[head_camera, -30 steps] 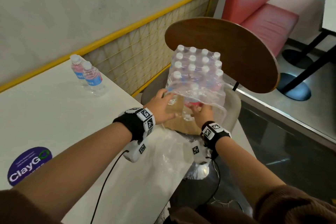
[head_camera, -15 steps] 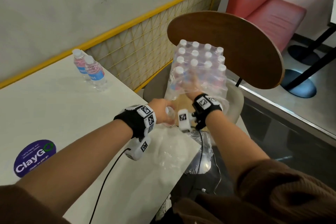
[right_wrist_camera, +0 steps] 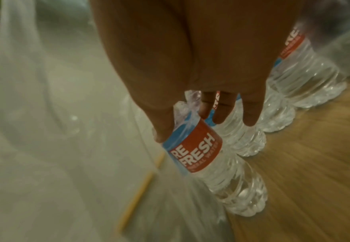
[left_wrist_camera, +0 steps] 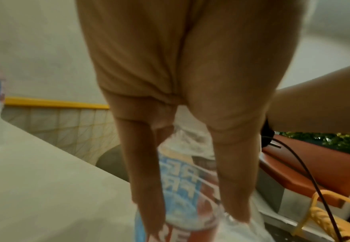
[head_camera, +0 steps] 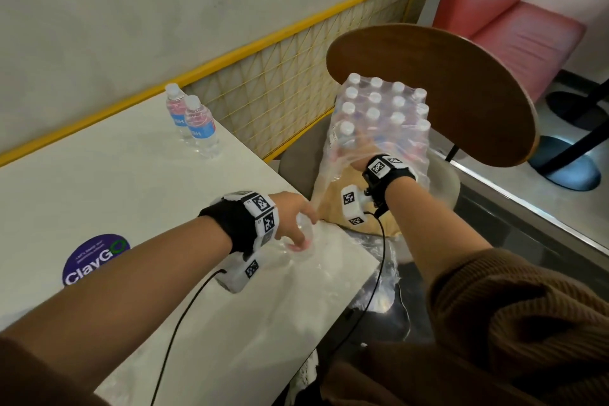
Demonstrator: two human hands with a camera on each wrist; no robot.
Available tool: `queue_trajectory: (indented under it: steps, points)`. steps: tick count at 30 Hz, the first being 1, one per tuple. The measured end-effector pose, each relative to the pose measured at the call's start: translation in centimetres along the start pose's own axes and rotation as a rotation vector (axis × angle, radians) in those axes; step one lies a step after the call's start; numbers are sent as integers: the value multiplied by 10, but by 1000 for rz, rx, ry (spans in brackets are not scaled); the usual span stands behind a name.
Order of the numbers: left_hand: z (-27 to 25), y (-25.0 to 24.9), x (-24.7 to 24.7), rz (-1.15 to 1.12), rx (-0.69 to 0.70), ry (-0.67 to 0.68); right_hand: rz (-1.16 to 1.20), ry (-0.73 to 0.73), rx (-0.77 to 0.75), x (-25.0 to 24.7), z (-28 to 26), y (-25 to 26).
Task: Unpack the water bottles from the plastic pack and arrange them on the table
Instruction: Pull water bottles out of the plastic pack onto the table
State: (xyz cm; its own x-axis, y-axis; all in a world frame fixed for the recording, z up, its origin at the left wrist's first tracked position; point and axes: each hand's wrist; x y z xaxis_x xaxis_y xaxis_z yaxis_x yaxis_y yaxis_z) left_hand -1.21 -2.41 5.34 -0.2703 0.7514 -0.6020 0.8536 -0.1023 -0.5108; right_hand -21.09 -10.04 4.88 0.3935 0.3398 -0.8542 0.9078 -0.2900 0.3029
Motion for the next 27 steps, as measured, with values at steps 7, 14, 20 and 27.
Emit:
queue_trajectory:
  steps: [7, 14, 20, 27]
  points:
    - [-57, 69, -19, 64, -212, -16, 410, -3, 127, 28, -29, 8]
    - [-105, 116, -24, 84, -302, -149, 500, -343, -206, 114, -85, 42]
    - [-130, 130, -19, -71, -309, -195, 380, -352, -498, 139, -141, 50]
    - [-152, 134, -9, -157, -288, -66, 156, 270, -813, 167, -216, 88]
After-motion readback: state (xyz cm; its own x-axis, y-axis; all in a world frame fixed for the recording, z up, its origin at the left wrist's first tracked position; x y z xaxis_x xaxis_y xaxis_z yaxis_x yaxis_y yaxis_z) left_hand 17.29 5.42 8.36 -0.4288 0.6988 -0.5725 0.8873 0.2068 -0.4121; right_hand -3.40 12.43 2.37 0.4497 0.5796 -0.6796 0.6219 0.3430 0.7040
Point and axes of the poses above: each hand's wrist, its own z-axis towards the middle knuckle, its own x-axis out of the palm, y = z × x, and after that the axes turned 12 degrees about -z, right-handed
